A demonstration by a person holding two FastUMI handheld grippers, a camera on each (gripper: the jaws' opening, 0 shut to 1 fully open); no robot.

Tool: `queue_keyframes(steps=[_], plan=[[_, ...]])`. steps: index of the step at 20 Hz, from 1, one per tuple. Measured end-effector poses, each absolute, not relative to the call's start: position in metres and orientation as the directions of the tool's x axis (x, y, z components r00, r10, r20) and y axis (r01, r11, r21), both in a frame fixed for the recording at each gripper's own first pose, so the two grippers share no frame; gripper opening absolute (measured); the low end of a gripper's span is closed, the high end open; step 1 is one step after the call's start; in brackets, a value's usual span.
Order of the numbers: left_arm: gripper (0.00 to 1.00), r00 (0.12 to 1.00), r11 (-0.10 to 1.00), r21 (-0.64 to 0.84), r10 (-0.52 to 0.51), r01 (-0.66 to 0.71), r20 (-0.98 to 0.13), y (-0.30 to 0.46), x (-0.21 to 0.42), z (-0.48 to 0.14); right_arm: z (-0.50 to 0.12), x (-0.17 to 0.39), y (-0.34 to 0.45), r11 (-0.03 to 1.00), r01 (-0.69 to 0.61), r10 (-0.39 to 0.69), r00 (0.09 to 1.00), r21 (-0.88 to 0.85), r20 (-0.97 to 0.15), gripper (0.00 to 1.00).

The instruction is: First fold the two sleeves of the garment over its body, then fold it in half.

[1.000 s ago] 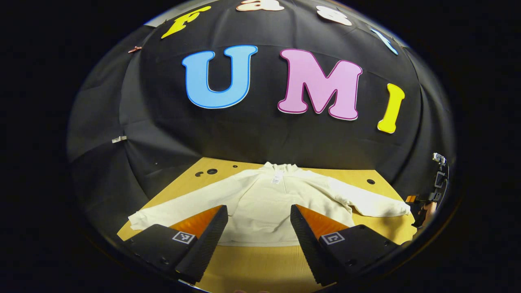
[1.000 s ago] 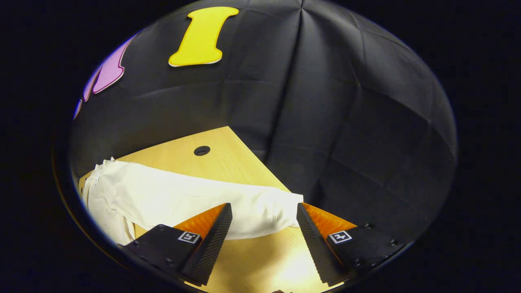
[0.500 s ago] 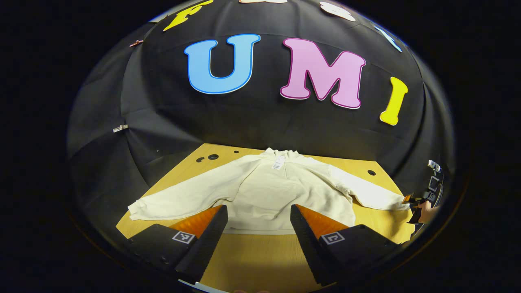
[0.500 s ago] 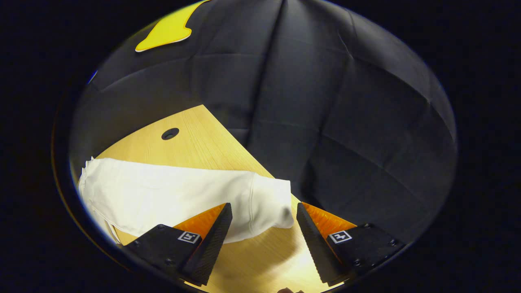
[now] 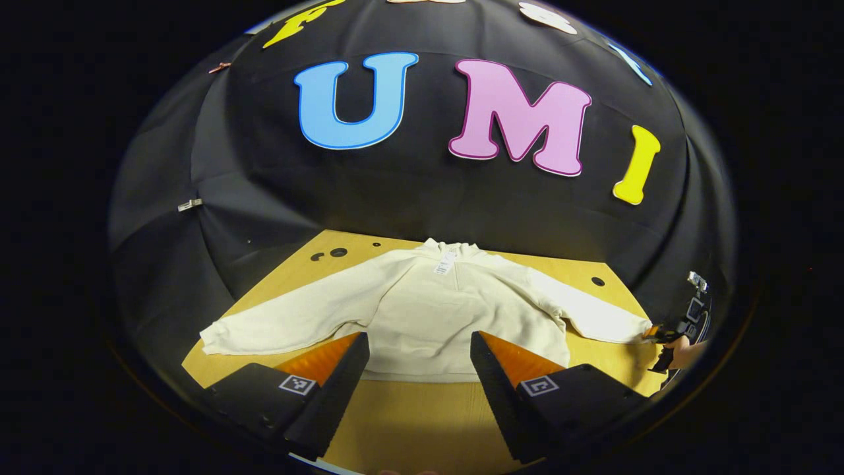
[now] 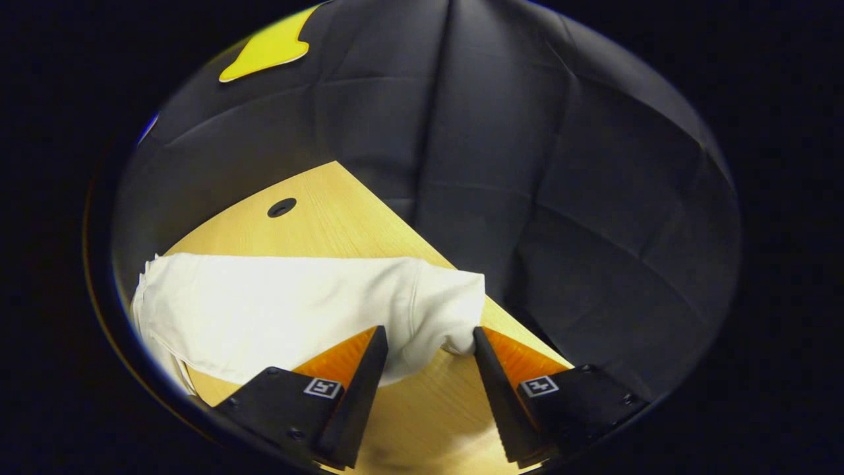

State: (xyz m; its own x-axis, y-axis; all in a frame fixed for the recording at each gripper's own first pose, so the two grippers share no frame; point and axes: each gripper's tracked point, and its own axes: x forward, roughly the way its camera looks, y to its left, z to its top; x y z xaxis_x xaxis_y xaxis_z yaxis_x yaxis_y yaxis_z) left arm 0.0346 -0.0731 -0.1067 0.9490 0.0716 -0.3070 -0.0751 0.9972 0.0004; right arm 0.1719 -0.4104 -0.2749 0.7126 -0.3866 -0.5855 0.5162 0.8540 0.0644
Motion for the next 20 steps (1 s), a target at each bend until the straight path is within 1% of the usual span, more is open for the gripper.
queue_keyframes(steps=[2, 3, 4, 7, 8, 9, 10, 11, 16, 20], plan=[[0.96, 0.946, 0.999, 0.004, 0.052, -0.053, -0.321, -0.078, 0.035, -0.111, -0.274, 0.178, -0.403, 0.87, 0.488, -0.359, 0.723, 0.069, -0.59, 0.55], [0.97, 0.945, 0.999, 0.009, 0.05, -0.05, -0.323, -0.078, 0.035, -0.113, -0.275, 0.183, -0.401, 0.875, 0.478, -0.351, 0.728, 0.069, -0.589, 0.57], [0.97, 0.946, 0.999, 0.01, 0.047, -0.046, -0.321, -0.079, 0.034, -0.112, -0.271, 0.181, -0.4, 0.874, 0.482, -0.361, 0.723, 0.056, -0.589, 0.37], [0.97, 0.948, 0.999, 0.007, 0.042, -0.042, -0.317, -0.08, 0.032, -0.112, -0.269, 0.183, -0.395, 0.868, 0.49, -0.352, 0.715, 0.074, -0.604, 0.17], [0.96, 0.947, 0.999, 0.007, 0.043, -0.043, -0.318, -0.079, 0.031, -0.112, -0.272, 0.183, -0.394, 0.868, 0.489, -0.346, 0.719, 0.084, -0.603, 0.12], [0.96, 0.946, 0.999, 0.006, 0.046, -0.047, -0.321, -0.078, 0.03, -0.114, -0.271, 0.183, -0.394, 0.87, 0.485, -0.339, 0.722, 0.092, -0.604, 0.1], [0.96, 0.945, 0.999, 0.003, 0.051, -0.052, -0.323, -0.075, 0.029, -0.114, -0.269, 0.183, -0.393, 0.867, 0.489, -0.339, 0.721, 0.098, -0.604, 0.09], [0.97, 0.944, 0.998, -0.004, 0.055, -0.059, -0.324, -0.072, 0.028, -0.115, -0.269, 0.183, -0.393, 0.865, 0.492, -0.341, 0.721, 0.1, -0.603, 0.06], [0.96, 0.944, 0.996, -0.014, 0.08, -0.089, -0.319, -0.058, 0.024, -0.113, -0.264, 0.182, -0.39, 0.867, 0.493, -0.358, 0.71, 0.066, -0.606, 0.06], [0.97, 0.94, 0.993, -0.026, 0.103, -0.118, -0.325, -0.044, 0.019, -0.11, -0.233, 0.189, -0.377, 0.881, 0.471, -0.357, 0.738, 0.057, -0.573, 0.06]])
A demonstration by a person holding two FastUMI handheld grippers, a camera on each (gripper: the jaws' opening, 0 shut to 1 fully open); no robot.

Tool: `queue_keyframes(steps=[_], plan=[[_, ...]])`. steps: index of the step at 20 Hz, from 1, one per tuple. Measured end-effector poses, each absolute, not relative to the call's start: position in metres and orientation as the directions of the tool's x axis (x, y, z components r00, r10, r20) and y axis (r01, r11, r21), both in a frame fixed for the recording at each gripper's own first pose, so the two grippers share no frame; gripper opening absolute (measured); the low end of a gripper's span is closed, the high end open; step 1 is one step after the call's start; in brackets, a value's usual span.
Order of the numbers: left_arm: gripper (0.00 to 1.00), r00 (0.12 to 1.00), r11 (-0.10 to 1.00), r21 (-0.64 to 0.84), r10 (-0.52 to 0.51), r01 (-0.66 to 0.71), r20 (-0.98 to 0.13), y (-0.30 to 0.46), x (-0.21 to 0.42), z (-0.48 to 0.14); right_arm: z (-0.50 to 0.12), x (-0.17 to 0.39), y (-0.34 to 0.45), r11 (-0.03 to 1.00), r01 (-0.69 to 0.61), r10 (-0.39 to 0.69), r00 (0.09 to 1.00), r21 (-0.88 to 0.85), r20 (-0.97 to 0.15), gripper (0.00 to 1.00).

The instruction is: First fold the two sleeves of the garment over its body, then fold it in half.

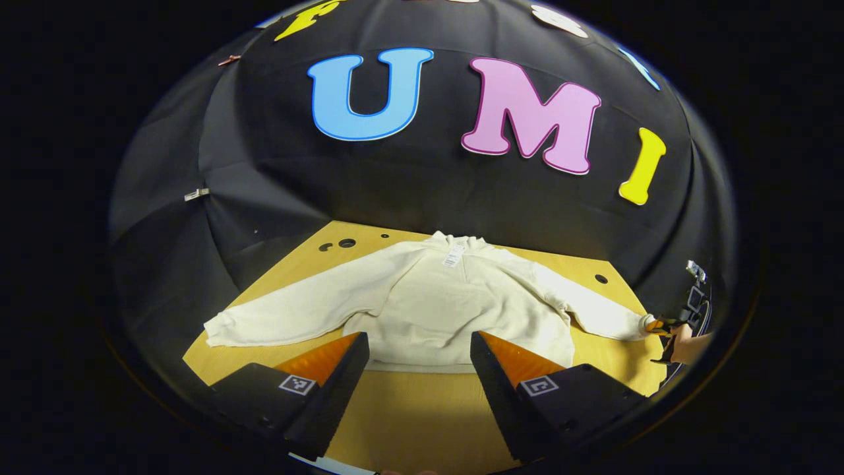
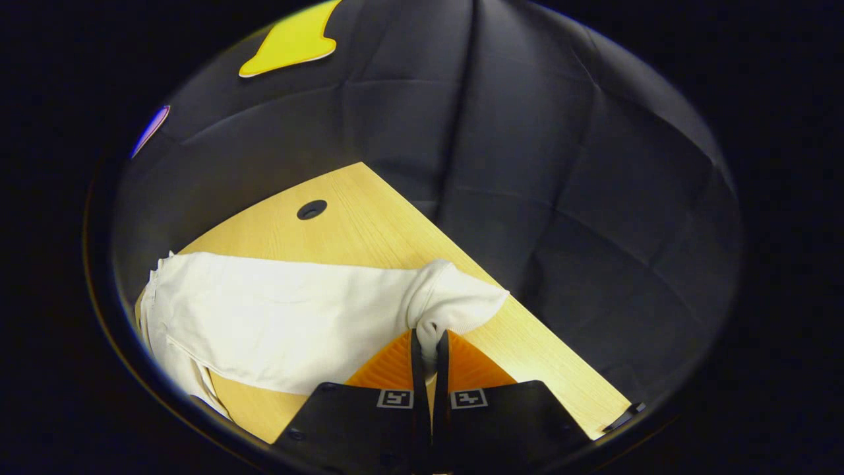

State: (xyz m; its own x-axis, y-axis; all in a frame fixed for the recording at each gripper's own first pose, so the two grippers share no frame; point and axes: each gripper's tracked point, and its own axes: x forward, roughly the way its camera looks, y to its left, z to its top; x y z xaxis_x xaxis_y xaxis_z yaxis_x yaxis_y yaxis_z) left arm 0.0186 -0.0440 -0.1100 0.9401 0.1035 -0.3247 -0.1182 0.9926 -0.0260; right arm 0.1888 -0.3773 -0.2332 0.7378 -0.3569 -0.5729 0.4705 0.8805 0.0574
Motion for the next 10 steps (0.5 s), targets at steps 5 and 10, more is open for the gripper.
queue_keyframes(steps=[5, 10], plan=[[0.96, 0.942, 0.987, -0.047, 0.135, -0.157, -0.309, -0.02, 0.014, -0.104, -0.173, 0.213, -0.339, 0.917, 0.395, -0.319, 0.803, 0.049, -0.503, 0.06], [0.97, 0.941, 0.977, -0.083, 0.163, -0.195, -0.297, 0.01, 0.006, -0.1, -0.112, 0.251, -0.266, 0.966, 0.257, -0.248, 0.88, -0.032, -0.406, 0.06]])
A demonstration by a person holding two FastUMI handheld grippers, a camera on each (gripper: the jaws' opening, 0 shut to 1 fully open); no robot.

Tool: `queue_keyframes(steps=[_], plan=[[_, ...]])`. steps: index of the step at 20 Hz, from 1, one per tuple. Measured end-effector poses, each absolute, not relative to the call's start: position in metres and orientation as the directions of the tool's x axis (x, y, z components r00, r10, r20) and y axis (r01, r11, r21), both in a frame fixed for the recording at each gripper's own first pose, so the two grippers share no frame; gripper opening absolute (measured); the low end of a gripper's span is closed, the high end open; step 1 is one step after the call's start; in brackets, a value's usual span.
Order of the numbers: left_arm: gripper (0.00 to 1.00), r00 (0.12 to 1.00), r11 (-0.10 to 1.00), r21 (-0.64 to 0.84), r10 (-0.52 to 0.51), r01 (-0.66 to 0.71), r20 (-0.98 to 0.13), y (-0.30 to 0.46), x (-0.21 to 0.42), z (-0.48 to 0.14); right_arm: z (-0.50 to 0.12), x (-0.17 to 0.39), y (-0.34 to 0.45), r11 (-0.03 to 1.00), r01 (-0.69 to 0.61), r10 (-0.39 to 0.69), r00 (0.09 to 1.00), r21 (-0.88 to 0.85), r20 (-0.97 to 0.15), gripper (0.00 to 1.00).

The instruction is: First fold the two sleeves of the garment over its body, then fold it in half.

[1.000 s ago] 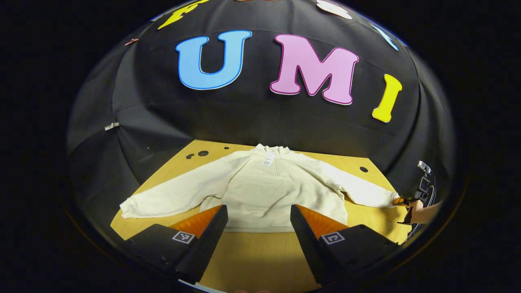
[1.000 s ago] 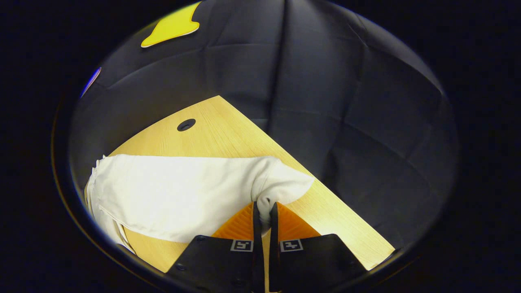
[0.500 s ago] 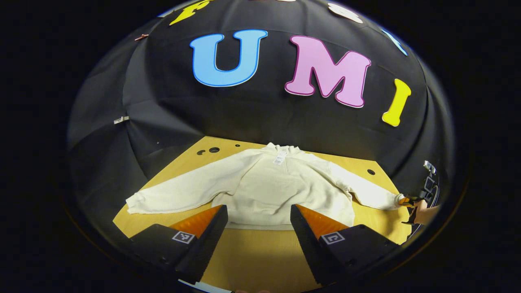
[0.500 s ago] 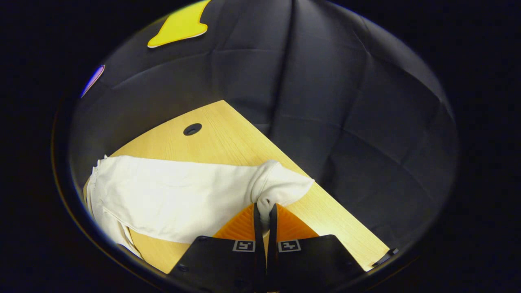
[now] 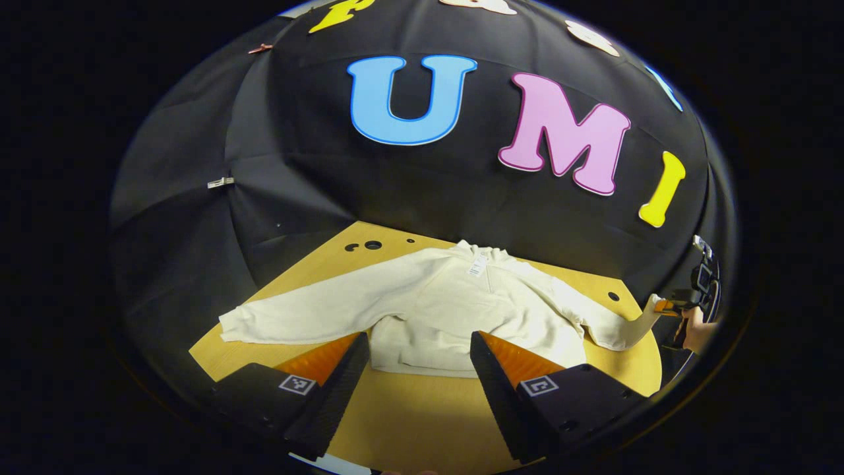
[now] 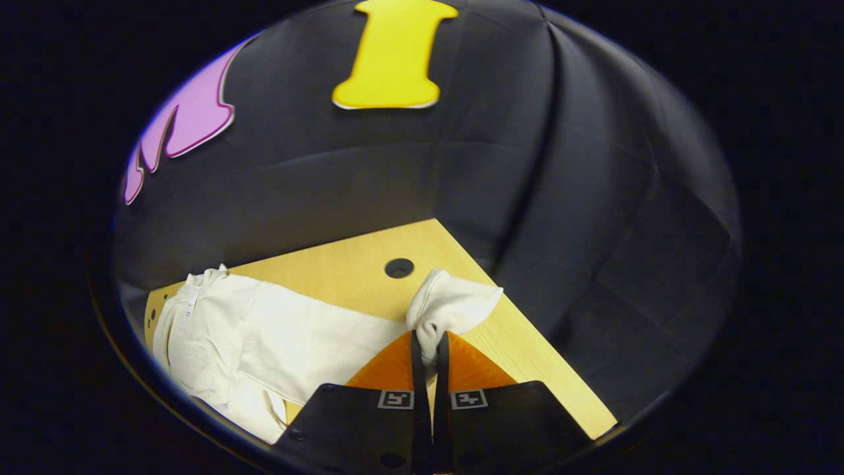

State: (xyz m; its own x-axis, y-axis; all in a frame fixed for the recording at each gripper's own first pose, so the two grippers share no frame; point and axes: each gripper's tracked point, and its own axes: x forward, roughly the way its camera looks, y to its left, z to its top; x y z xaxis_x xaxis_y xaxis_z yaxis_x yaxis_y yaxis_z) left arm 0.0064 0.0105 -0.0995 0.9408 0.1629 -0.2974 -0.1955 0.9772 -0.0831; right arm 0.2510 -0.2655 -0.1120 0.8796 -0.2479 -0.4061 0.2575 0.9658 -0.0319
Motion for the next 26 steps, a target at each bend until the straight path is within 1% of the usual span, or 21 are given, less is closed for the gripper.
queue_keyframes(steps=[4, 7, 10, 13, 19, 24, 26], plan=[[0.96, 0.943, 0.976, -0.059, 0.184, -0.208, -0.278, 0.036, -0.002, -0.099, -0.073, 0.283, -0.184, 0.989, 0.127, -0.145, 0.922, -0.074, -0.358, 0.05], [0.96, 0.933, 0.963, -0.088, 0.22, -0.254, -0.284, 0.059, -0.009, -0.104, -0.053, 0.303, -0.123, 0.996, 0.045, -0.069, 0.94, -0.077, -0.333, 0.05], [0.96, 0.926, 0.955, -0.092, 0.246, -0.282, -0.288, 0.078, -0.018, -0.108, -0.046, 0.319, -0.056, 0.991, -0.057, 0.013, 0.945, -0.123, -0.326, 0.05], [0.96, 0.918, 0.949, -0.081, 0.27, -0.305, -0.29, 0.095, -0.024, -0.112, -0.039, 0.33, 0.01, 0.981, -0.142, 0.094, 0.942, -0.129, -0.323, 0.05], [0.96, 0.903, 0.925, -0.116, 0.316, -0.361, -0.291, 0.125, -0.03, -0.11, -0.046, 0.351, 0.135, 0.948, -0.29, 0.235, 0.918, -0.134, -0.32, 0.05], [0.96, 0.884, 0.903, -0.127, 0.358, -0.409, -0.301, 0.153, -0.034, -0.115, -0.076, 0.354, 0.239, 0.894, -0.418, 0.343, 0.872, -0.164, -0.351, 0.05], [0.96, 0.876, 0.897, -0.107, 0.385, -0.429, -0.291, 0.167, -0.033, -0.113, -0.088, 0.351, 0.276, 0.872, -0.464, 0.386, 0.848, -0.156, -0.363, 0.05]])
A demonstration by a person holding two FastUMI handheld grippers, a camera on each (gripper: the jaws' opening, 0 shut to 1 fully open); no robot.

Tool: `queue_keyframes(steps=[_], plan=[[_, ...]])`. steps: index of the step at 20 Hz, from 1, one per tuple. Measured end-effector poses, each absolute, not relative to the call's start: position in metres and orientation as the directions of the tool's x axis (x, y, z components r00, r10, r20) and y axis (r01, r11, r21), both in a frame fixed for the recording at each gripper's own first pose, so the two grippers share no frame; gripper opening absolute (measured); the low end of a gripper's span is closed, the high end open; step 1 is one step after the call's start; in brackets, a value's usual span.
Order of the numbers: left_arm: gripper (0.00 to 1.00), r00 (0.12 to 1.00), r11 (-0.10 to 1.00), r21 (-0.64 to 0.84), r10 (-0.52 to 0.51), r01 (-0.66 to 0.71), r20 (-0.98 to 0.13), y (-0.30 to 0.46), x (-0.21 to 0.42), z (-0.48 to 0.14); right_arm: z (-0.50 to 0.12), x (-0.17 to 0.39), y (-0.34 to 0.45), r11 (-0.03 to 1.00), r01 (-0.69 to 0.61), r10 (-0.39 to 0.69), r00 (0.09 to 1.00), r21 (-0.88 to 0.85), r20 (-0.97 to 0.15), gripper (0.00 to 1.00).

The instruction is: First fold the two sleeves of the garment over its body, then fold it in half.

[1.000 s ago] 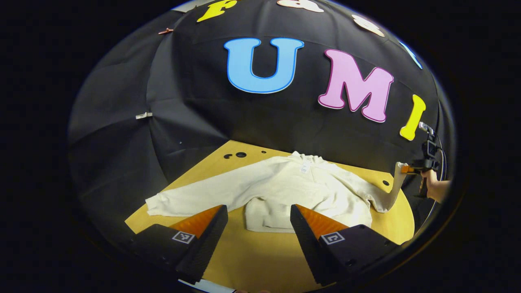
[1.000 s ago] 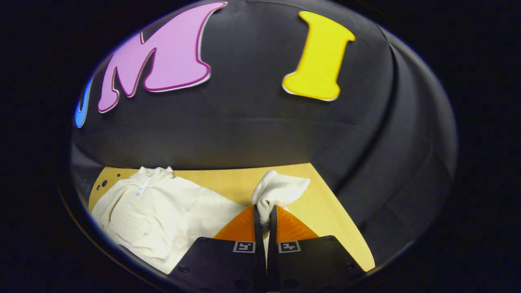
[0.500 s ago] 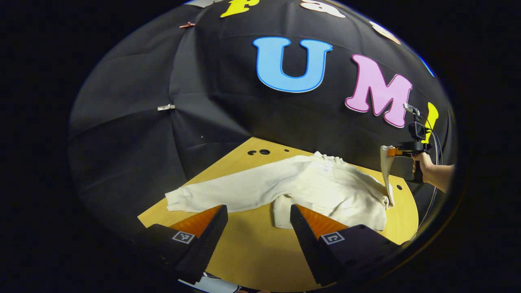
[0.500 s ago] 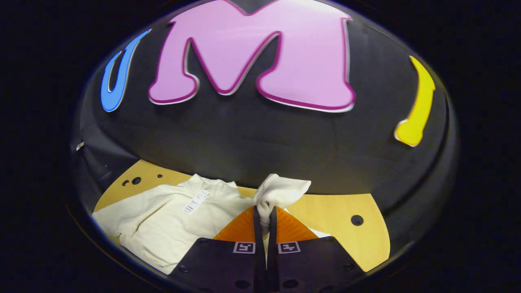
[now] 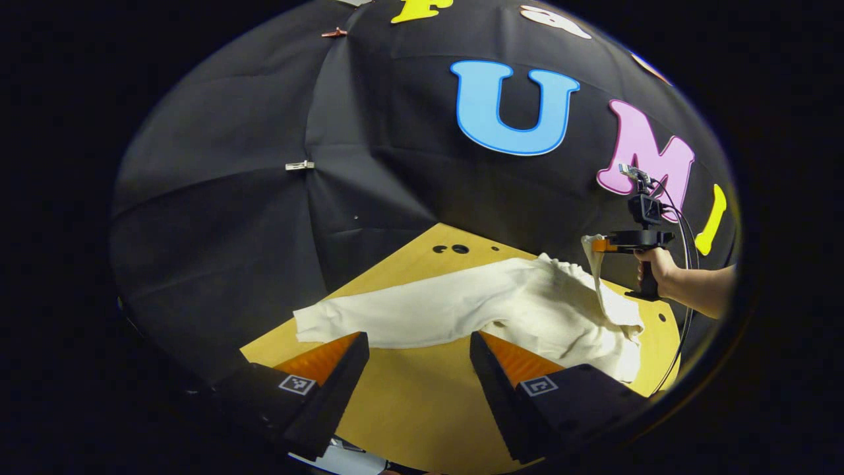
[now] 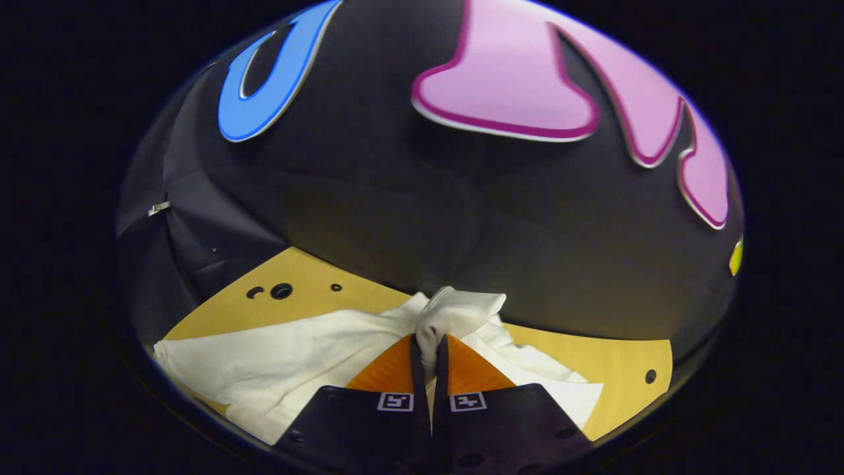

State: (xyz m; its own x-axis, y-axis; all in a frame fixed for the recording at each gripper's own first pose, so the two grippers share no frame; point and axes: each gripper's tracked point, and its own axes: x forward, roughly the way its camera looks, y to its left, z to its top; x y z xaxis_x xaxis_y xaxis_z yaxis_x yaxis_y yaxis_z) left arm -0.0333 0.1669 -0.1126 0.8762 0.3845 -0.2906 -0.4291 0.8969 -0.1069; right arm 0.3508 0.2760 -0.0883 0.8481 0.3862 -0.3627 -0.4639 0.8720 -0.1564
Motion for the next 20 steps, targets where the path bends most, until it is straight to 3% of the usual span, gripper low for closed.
queue_keyframes(steps=[7, 10, 11, 14, 16, 20], plan=[[0.96, 0.865, 0.875, -0.12, 0.428, -0.469, -0.263, 0.208, -0.015, -0.113, -0.142, 0.344, 0.351, 0.837, -0.527, 0.427, 0.797, -0.146, -0.428, 0.07], [1.0, 0.855, 0.864, -0.113, 0.452, -0.491, -0.255, 0.224, -0.009, -0.117, -0.162, 0.333, 0.37, 0.823, -0.557, 0.449, 0.757, -0.11, -0.475, 0.2], [0.96, 0.849, 0.861, -0.104, 0.46, -0.498, -0.26, 0.229, -0.009, -0.12, -0.165, 0.329, 0.374, 0.812, -0.573, 0.46, 0.745, -0.112, -0.483, 0.45], [0.97, 0.833, 0.844, -0.109, 0.485, -0.526, -0.265, 0.248, -0.005, -0.125, -0.156, 0.311, 0.381, 0.766, -0.632, 0.519, 0.714, -0.115, -0.469, 0.92], [1.0, 0.812, 0.819, -0.125, 0.513, -0.56, -0.278, 0.261, -0.002, -0.133, -0.143, 0.309, 0.365, 0.776, -0.618, 0.513, 0.736, -0.128, -0.442, 0.98], [0.96, 0.754, 0.75, -0.161, 0.577, -0.642, -0.314, 0.3, 0.007, -0.155, -0.107, 0.31, 0.298, 0.833, -0.538, 0.451, 0.796, -0.129, -0.404, 0.98]])
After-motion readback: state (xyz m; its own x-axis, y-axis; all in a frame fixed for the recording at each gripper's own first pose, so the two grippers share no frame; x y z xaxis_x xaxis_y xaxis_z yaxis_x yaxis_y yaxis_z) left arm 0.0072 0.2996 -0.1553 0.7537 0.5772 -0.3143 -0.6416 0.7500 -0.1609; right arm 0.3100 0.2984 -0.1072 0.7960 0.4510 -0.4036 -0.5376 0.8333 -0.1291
